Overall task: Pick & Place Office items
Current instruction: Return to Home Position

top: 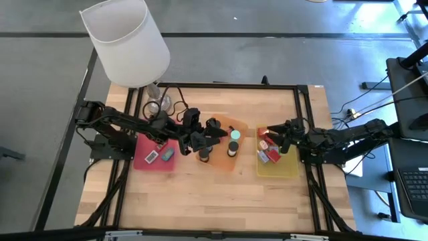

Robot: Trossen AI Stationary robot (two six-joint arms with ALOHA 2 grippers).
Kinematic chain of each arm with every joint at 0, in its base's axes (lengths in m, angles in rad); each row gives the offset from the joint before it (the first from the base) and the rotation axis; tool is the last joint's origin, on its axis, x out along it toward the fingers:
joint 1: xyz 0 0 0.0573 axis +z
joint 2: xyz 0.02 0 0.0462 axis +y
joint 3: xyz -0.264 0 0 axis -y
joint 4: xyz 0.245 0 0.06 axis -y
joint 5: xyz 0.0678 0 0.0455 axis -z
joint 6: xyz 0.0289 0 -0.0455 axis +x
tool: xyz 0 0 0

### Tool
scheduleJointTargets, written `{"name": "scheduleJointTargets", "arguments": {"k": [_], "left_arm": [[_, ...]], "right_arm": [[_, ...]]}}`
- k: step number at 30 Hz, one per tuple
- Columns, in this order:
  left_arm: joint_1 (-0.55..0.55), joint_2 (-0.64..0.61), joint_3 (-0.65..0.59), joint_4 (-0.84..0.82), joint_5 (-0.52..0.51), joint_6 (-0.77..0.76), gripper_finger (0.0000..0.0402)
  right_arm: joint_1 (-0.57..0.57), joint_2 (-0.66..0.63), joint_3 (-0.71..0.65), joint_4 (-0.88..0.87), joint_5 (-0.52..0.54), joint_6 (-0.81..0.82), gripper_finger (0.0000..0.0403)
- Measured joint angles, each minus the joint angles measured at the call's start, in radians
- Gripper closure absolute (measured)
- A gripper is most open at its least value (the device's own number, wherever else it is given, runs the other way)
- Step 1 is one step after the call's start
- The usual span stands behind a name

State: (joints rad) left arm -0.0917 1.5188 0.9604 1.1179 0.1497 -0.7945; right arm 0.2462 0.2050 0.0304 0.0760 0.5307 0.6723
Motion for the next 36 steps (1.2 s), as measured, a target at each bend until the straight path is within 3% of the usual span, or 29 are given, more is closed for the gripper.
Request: {"name": "scheduleJointTargets", "arguments": {"k": [7,14,21,26,30,32,36], "left_arm": [[0.000,0.000,0.000,0.000,0.000,0.048,0.0125],[0.000,0.000,0.000,0.000,0.000,0.214,0.0125],[0.000,0.000,0.000,-0.008,-0.085,0.423,0.0125],[0.025,0.000,0.000,-0.161,-0.071,0.429,0.0125],[0.051,0.000,0.000,-0.339,-0.059,0.333,0.0125],[0.063,0.000,0.000,-0.408,-0.035,0.279,0.0125],[0.110,-0.029,-0.033,-0.421,0.207,0.246,0.0125]], "right_arm": [[0.000,0.007,-0.016,-0.004,-0.013,0.046,0.0158],[0.000,0.012,-0.015,-0.006,0.095,0.181,0.0158],[-0.001,0.013,-0.015,-0.006,0.161,0.006,0.0158],[-0.001,0.013,-0.015,-0.006,0.161,-0.026,0.0158],[-0.001,0.013,-0.015,-0.006,0.161,-0.026,0.0158],[-0.001,0.013,-0.015,-0.006,0.161,-0.027,0.0158],[-0.001,0.013,-0.015,-0.006,0.161,-0.027,0.0158]]}}
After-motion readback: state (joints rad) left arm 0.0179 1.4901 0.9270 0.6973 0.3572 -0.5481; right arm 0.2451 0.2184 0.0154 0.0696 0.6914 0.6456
